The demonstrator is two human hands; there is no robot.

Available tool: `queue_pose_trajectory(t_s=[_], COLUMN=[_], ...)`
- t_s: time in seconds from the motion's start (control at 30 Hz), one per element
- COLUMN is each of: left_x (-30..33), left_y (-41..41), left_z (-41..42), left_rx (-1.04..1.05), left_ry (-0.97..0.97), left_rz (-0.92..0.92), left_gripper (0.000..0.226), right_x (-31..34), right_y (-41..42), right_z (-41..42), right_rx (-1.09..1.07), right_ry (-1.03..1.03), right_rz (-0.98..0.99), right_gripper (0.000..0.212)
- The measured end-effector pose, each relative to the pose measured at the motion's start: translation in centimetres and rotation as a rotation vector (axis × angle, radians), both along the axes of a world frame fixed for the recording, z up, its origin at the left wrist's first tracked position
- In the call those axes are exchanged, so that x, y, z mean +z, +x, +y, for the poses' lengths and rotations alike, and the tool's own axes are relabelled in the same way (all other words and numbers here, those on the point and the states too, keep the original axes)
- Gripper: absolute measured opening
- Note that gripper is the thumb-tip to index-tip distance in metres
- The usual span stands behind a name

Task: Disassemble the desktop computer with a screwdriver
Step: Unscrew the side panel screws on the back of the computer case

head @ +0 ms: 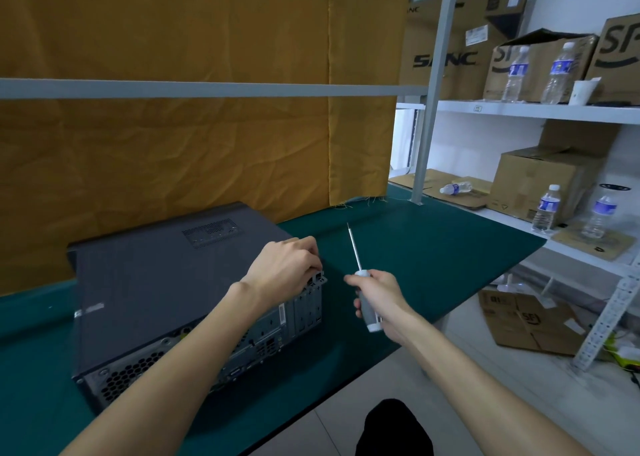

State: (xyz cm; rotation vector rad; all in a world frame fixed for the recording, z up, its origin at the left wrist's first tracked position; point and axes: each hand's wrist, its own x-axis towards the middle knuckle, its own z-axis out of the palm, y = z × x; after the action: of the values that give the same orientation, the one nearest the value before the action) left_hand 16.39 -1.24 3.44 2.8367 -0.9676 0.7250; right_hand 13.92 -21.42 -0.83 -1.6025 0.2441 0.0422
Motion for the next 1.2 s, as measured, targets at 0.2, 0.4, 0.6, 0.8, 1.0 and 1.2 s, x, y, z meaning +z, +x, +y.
queue_pose_trajectory(t_s=[0.2, 0.4, 0.6, 0.8, 1.0, 1.2], left_x=[-0.6, -1.0, -1.2, -1.7, -2.2, -1.9], left_y=[-0.6, -0.8, -0.7, -0.6, -0.2, -0.4], left_z=[-0.1, 0.4, 3.4, 3.2, 3.1, 3.1], left_rx=[0.042, 0.078, 0.027, 0.022, 0.033, 0.033], left_ry=[-0.036, -0.227, -0.497, -0.37, -0.339, -0.342], left_rz=[-0.021, 0.052, 0.322, 0.319, 0.292, 0.258], left_gripper=[0.026, 0.02, 0.04, 0.042, 0.046, 0.04], right_x=[-0.8, -0.2, 1.0, 2.6, 3.1, 3.7], right_y=[1.0, 1.8, 2.7, 3.2, 3.5, 3.3], right_z=[1.4, 3.1, 3.5, 3.0, 3.3, 3.2], right_rx=[0.023, 0.111, 0.273, 0.371, 0.301, 0.283], right_ry=[0.122, 0.231, 0.132, 0.175, 0.194, -0.023], right_rz=[0.052, 0.096, 0.072, 0.148, 0.161, 0.02], right_gripper=[0.015, 0.031, 0.027, 0.021, 0.021, 0.024])
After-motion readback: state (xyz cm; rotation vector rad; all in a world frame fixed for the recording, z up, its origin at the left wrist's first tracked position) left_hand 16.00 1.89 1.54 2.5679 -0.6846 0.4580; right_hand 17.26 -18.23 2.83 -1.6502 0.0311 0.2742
